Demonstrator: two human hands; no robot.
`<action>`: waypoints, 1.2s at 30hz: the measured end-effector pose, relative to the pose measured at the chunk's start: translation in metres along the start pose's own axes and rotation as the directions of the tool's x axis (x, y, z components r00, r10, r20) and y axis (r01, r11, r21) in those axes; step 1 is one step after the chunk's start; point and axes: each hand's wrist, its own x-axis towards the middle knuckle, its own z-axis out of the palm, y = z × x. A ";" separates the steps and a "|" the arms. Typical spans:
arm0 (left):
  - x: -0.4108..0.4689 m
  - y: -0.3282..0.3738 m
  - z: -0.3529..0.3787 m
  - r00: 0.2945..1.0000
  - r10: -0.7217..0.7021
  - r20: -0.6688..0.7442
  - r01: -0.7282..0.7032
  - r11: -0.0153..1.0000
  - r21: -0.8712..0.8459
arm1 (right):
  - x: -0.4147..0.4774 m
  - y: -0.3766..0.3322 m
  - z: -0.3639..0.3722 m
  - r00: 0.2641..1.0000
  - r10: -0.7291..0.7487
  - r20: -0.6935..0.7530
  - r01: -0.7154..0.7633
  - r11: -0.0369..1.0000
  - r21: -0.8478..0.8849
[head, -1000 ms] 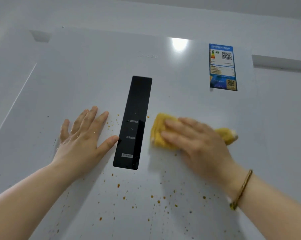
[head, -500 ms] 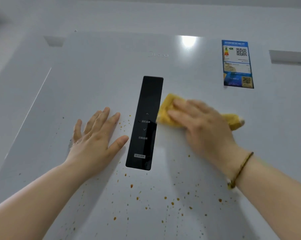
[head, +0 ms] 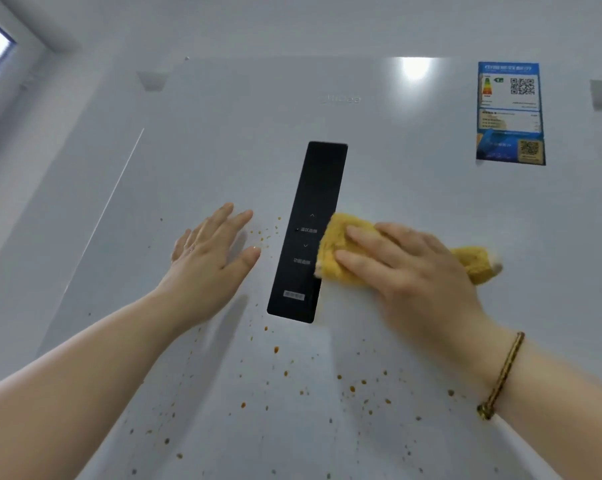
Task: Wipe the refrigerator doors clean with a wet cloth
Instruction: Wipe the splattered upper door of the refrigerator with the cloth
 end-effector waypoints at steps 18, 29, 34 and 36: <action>-0.023 -0.109 -0.044 0.926 -0.352 -0.133 0.344 0.935 -0.084 | 0.072 -0.064 0.033 0.990 0.130 0.058 -0.128 0.991 -0.039; -0.029 -0.161 -0.061 0.949 -0.307 0.071 0.301 0.818 -0.490 | 0.056 -0.152 0.044 0.993 0.027 0.114 -0.027 1.000 -0.001; -0.027 -0.176 -0.076 0.942 -0.284 0.177 0.324 0.642 -0.695 | 0.093 -0.116 0.051 0.904 0.427 -0.009 -0.424 0.895 -0.139; -0.028 -0.183 -0.079 0.943 -0.265 0.203 0.328 0.620 -0.712 | 0.087 -0.142 0.057 0.903 0.429 -0.020 -0.428 0.893 -0.136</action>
